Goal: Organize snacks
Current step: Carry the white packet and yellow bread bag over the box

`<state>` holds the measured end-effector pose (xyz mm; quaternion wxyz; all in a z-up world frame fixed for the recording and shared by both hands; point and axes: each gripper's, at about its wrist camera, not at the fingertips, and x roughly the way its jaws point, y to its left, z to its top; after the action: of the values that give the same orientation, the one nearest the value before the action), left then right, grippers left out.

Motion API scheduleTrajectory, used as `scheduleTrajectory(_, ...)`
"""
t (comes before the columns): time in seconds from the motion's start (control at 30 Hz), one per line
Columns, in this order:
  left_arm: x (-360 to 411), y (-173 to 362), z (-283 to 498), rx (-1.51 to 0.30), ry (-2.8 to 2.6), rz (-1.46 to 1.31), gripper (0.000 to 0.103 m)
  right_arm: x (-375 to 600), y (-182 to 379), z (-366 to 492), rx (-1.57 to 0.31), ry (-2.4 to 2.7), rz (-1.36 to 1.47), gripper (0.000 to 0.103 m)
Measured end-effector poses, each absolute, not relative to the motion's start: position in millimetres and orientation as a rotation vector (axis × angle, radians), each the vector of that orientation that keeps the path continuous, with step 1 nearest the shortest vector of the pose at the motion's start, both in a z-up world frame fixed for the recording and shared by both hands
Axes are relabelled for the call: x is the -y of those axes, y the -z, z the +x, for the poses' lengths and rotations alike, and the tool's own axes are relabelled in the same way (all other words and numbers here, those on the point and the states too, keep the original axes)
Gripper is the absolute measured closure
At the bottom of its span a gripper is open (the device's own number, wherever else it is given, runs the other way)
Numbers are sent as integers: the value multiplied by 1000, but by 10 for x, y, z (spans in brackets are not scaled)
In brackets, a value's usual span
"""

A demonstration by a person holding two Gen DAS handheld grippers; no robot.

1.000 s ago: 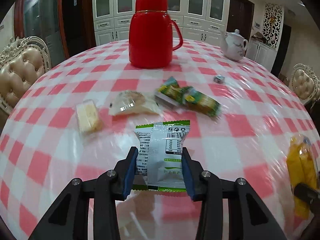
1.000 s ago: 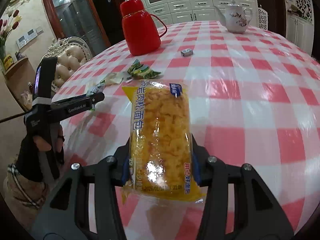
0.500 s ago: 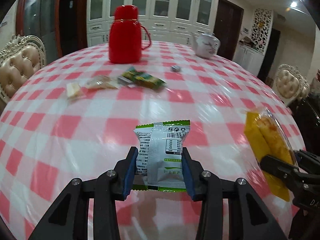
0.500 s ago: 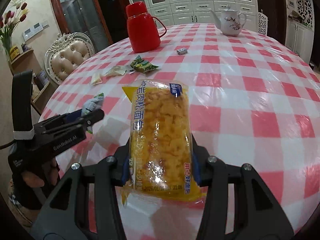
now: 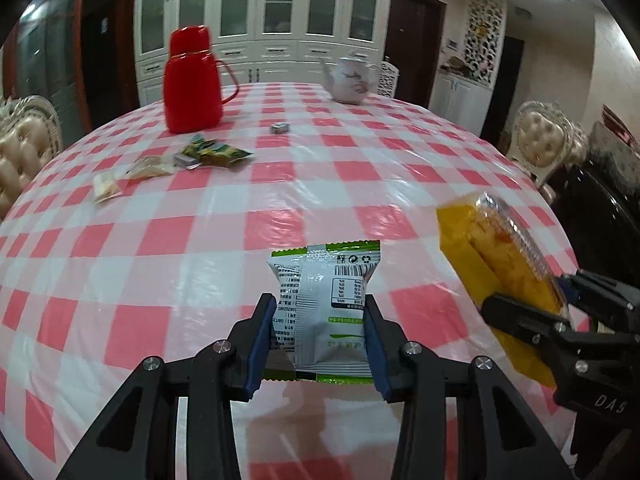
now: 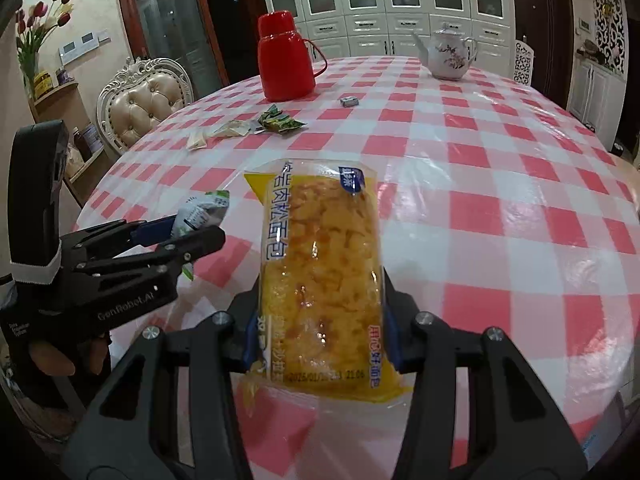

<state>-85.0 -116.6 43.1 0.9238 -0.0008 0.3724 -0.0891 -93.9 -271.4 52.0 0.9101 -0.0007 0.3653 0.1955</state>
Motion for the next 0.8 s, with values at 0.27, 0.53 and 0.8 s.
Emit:
scheduleTrajectory(0.27,1487,-452,-997,-755,230,59,60,3084,-611,-1213,-702,-357,-5,51)
scheduleTrajectory(0.53,1881,-455,-1208,-741,324,102,60,3518,-572,-1451,-698,-314,20,51)
scheduleTrajectory(0.8,2443,-478,-1469,-723,470,182,60,4040,-522,-1746,-714,-286,34,51)
